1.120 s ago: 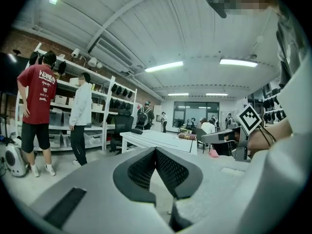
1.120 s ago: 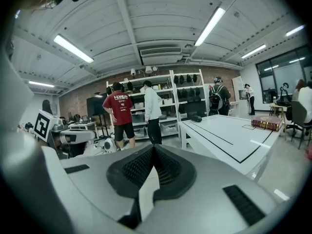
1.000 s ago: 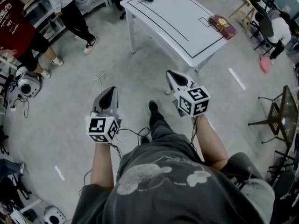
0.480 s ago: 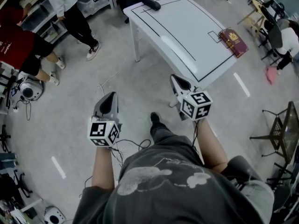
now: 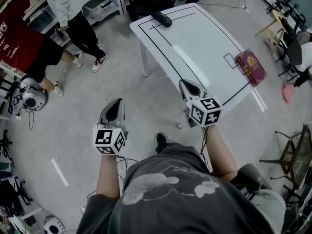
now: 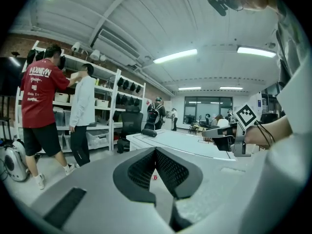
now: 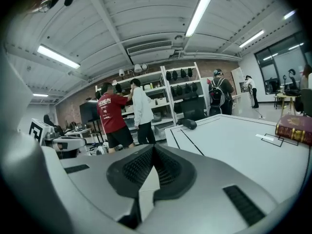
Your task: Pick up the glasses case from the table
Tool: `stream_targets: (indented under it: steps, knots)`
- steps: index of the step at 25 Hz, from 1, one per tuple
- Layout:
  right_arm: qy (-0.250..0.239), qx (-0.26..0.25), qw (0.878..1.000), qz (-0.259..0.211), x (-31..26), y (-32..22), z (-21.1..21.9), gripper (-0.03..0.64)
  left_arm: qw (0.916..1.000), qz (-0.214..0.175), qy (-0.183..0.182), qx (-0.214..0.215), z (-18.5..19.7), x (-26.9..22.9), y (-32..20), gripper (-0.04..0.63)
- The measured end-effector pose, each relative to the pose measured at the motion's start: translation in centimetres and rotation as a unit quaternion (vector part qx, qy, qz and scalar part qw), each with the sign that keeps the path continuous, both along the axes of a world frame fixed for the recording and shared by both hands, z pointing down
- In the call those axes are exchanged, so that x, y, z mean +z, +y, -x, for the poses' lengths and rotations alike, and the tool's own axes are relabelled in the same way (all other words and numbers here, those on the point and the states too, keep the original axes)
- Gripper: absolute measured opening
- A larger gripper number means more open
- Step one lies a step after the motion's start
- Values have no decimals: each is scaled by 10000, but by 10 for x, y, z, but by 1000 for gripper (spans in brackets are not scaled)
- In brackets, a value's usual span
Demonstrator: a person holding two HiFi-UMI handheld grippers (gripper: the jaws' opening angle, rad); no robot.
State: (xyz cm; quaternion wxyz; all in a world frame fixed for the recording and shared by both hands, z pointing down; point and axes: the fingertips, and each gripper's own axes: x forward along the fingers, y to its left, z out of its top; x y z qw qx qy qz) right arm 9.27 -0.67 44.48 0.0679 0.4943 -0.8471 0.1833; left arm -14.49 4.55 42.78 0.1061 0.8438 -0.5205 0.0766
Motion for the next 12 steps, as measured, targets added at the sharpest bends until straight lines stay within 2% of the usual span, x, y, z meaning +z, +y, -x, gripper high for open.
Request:
stream_targets:
  steps: [6,12]
  knots:
    - [-63,-154,9999,42,2,-34,0,0,9997,-116,-117,-175,4,-8,-35,3]
    - [-138,-208,9997,48,2,-52,7,0,9994,-240,-179,-175,8,-20,-56,3]
